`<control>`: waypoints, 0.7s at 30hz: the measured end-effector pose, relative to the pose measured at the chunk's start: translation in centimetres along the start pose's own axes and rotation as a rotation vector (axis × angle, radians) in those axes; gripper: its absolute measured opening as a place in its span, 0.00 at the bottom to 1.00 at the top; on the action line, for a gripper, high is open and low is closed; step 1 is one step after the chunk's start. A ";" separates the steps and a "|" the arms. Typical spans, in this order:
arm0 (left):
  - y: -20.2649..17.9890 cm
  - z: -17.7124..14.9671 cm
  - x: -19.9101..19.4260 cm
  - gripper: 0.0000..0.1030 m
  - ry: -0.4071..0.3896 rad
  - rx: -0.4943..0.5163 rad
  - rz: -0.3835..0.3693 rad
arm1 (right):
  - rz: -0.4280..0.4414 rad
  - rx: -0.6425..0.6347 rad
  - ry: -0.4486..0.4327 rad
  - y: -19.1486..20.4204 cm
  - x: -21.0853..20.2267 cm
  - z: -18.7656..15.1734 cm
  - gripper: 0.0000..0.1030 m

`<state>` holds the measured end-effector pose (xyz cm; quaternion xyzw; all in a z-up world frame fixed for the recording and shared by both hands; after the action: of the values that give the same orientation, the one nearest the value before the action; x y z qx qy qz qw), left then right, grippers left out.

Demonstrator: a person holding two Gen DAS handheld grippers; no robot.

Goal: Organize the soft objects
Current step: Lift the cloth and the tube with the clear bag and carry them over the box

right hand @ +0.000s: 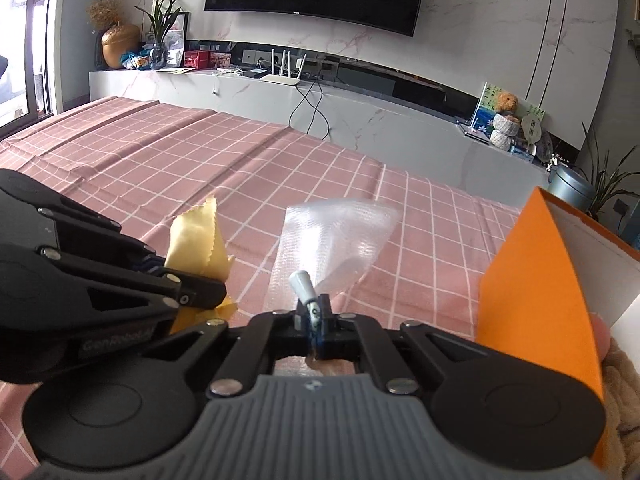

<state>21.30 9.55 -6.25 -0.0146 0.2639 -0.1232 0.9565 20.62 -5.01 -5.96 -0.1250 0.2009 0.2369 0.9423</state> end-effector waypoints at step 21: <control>-6.0 3.5 -4.3 0.05 -0.096 0.121 -0.040 | -0.107 0.044 -0.128 -6.4 -11.8 4.0 0.00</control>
<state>18.17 4.68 -0.51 0.0319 0.2095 -0.1571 0.9646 15.61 -13.87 3.63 -0.0993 0.1384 0.1894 0.9670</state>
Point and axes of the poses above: each gripper's, at about its wrist camera, not at the fingertips, and x roughly the way its jaws point, y to its left, z to its top, the point moved 2 cm from there along x, roughly the way its jaws point, and after that the axes turned 12 degrees about -y, right-handed, at the moved point
